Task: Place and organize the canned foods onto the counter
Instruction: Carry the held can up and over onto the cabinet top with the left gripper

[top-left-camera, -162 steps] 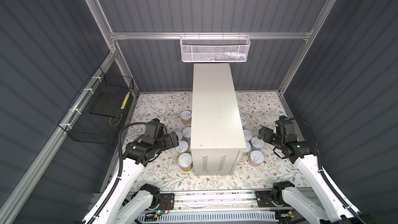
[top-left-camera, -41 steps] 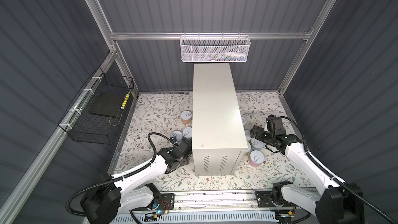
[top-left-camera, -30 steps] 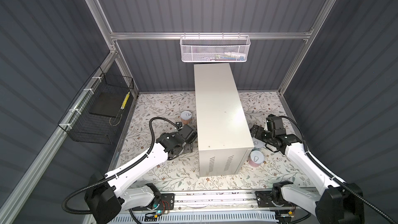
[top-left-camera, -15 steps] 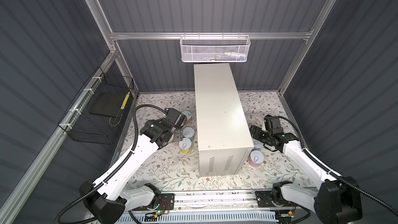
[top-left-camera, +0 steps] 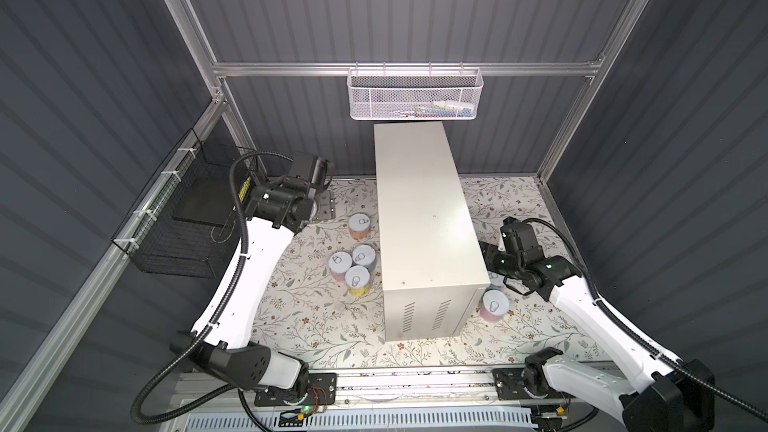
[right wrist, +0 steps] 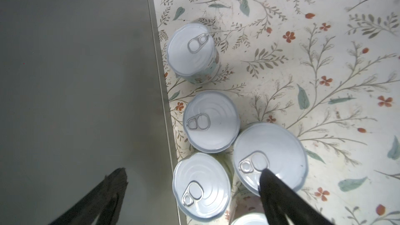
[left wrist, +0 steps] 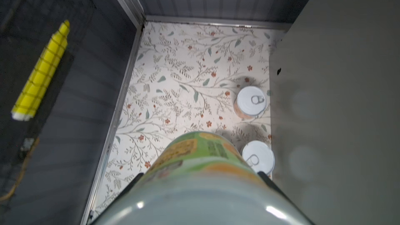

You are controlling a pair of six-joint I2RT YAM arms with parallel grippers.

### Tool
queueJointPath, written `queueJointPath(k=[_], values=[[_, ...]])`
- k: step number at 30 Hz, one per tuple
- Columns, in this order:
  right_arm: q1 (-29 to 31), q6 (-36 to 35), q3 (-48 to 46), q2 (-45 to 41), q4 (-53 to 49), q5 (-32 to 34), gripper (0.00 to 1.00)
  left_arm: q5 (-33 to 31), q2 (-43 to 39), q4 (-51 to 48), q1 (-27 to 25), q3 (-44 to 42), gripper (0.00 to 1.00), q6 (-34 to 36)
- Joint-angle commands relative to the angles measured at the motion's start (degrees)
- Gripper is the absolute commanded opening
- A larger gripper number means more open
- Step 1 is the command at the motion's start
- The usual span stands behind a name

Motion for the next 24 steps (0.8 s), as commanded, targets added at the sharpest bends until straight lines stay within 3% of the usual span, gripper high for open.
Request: queueJointPath(k=[1, 8, 24], values=[[2.5, 3.0, 2.5, -0.2, -4.0, 3.2, 0.96, 3.2, 5.4, -1.1, 0.2, 13.6, 0.0, 6.1], [6.8, 4.9, 4.3, 0.2, -5.6, 6.2, 0.97, 9.7, 14.6, -4.9, 0.2, 29.2, 0.0, 7.3], [13.0, 5.9, 10.3, 5.2, -7.3, 8.7, 0.97, 15.6, 18.6, -0.7, 0.2, 34.8, 0.0, 6.7]])
